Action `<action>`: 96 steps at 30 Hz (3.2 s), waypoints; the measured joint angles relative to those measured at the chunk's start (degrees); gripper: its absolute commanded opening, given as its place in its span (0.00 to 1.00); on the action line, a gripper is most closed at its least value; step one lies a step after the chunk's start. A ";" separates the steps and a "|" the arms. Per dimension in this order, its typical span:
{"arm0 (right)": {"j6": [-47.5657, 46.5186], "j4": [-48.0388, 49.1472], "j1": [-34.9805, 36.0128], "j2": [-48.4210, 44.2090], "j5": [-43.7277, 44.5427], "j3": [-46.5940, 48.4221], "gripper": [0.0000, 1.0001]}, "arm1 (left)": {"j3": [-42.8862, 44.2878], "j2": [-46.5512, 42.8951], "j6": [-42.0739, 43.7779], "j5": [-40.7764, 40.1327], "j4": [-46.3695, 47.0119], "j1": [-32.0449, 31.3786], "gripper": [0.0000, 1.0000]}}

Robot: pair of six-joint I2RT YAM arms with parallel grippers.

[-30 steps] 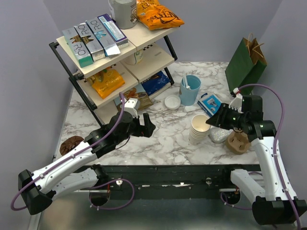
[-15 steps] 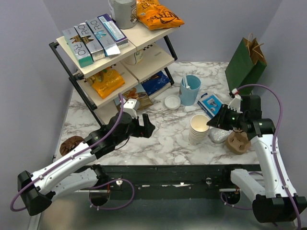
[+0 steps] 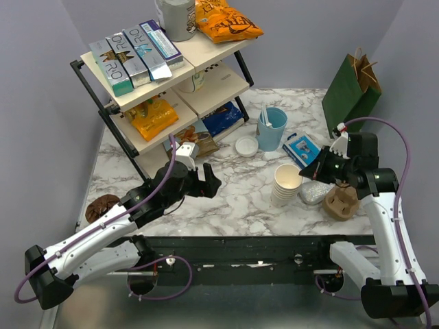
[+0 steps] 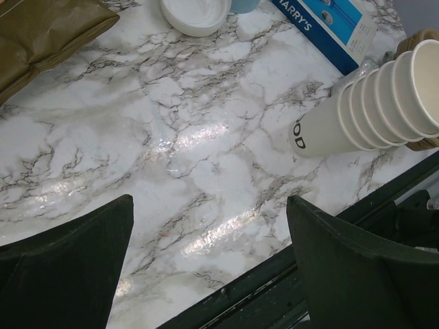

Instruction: Pack the takeout coffee

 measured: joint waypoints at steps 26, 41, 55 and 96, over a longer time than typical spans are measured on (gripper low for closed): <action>-0.33 -1.62 0.00 1.18 3.72 0.39 0.36 | 0.00 -0.28 -0.02 0.00 0.00 0.00 0.99; -2.10 -2.43 0.00 2.97 4.66 4.44 0.39 | -0.11 -0.28 -0.02 0.00 0.15 0.00 0.99; -3.13 -2.08 1.38 4.76 2.51 1.18 0.39 | -0.33 -0.17 -0.02 0.61 0.28 0.00 0.99; -3.13 -6.38 1.99 8.26 7.48 4.48 0.18 | -0.94 0.09 0.55 1.95 1.16 0.00 0.99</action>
